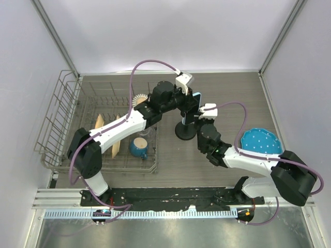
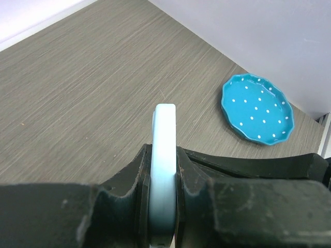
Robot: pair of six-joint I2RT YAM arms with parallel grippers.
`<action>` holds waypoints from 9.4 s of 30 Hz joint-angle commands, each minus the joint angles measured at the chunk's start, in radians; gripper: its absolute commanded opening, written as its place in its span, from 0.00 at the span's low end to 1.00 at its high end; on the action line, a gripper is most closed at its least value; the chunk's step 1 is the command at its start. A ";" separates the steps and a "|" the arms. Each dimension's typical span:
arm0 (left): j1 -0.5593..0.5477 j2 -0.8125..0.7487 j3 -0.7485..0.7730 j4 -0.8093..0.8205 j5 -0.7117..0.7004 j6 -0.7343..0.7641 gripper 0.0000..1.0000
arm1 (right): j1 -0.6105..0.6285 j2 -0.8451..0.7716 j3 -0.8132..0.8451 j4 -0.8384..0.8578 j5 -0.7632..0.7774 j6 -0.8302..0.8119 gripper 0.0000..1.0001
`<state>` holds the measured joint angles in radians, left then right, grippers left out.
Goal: Place the phone on the phone stand
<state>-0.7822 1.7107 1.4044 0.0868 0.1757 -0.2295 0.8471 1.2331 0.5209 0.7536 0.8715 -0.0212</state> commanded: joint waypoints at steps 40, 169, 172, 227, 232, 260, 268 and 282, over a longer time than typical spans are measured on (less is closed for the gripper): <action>0.167 0.017 -0.075 -0.038 0.574 0.179 0.00 | -0.581 -0.324 0.091 -0.353 -1.331 0.248 0.61; -0.041 -0.326 -0.001 -0.462 -0.301 -0.041 1.00 | -0.743 -0.360 0.131 -0.431 -1.382 0.414 0.83; -0.080 -0.235 0.077 -0.482 -0.369 0.017 1.00 | -0.743 -0.449 0.119 -0.457 -1.292 0.412 0.84; -0.219 0.176 0.499 -0.536 -0.550 0.091 0.63 | -0.717 -0.564 0.031 -0.525 -0.884 0.325 0.84; -0.213 0.167 0.466 -0.457 -0.599 0.130 0.25 | -0.715 -0.558 0.030 -0.524 -0.876 0.323 0.84; 0.195 0.555 1.044 -0.418 -0.457 0.277 0.00 | -0.717 -0.500 0.031 -0.517 -0.827 0.293 0.84; 0.192 0.434 0.840 -0.256 -0.476 0.141 0.00 | -0.717 -0.489 0.030 -0.502 -0.839 0.299 0.84; 0.164 0.369 0.826 -0.353 -0.619 0.148 0.00 | -0.717 -0.504 0.024 -0.488 -0.858 0.319 0.84</action>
<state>-0.6220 2.1529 2.1315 -0.3027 -0.3996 -0.0475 0.1284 0.7460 0.5400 0.2127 0.0170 0.2916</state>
